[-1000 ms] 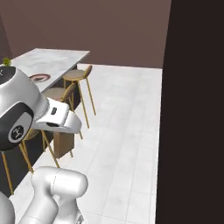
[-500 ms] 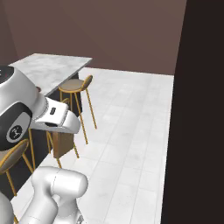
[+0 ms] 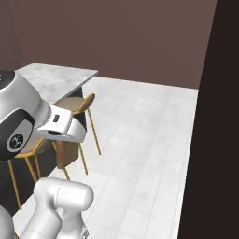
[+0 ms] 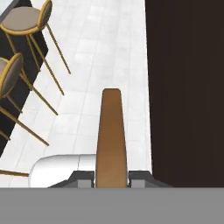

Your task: Start the toaster. Once the lever pops up, take the bread to the plate on the dining counter.

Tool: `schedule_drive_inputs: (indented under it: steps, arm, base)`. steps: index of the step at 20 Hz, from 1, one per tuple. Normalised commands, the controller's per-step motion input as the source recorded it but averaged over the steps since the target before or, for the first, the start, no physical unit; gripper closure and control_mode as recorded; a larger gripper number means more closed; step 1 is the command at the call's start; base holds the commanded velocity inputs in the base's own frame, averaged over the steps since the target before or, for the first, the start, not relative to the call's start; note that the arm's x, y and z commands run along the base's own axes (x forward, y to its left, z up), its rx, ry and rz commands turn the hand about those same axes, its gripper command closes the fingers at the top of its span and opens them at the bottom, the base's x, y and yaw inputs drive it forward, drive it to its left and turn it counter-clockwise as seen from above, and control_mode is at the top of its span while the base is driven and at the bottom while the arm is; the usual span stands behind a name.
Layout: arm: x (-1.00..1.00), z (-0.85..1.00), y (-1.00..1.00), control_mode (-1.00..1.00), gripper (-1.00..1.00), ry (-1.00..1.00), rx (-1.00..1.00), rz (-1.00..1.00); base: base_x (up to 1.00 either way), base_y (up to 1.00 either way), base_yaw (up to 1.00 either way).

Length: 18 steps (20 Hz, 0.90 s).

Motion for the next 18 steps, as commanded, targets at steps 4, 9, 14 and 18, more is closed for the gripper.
schedule_drive_inputs:
  steps: [4,9,14,18]
  arm:
    - [0.0,0.0,0.0,1.0,1.0,0.0,0.0,0.0]
    - [0.0,0.0,0.0,1.0,1.0,0.0,0.0,0.0]
    - [0.0,0.0,0.0,1.0,1.0,0.0,0.0,0.0]
    - [0.0,0.0,0.0,1.0,1.0,0.0,0.0,0.0]
  base:
    - [1.0,-0.4,0.33]
    - [1.0,-0.26,0.59]
    - [1.0,-0.17,0.71]
    - [0.88,-0.09,0.78]
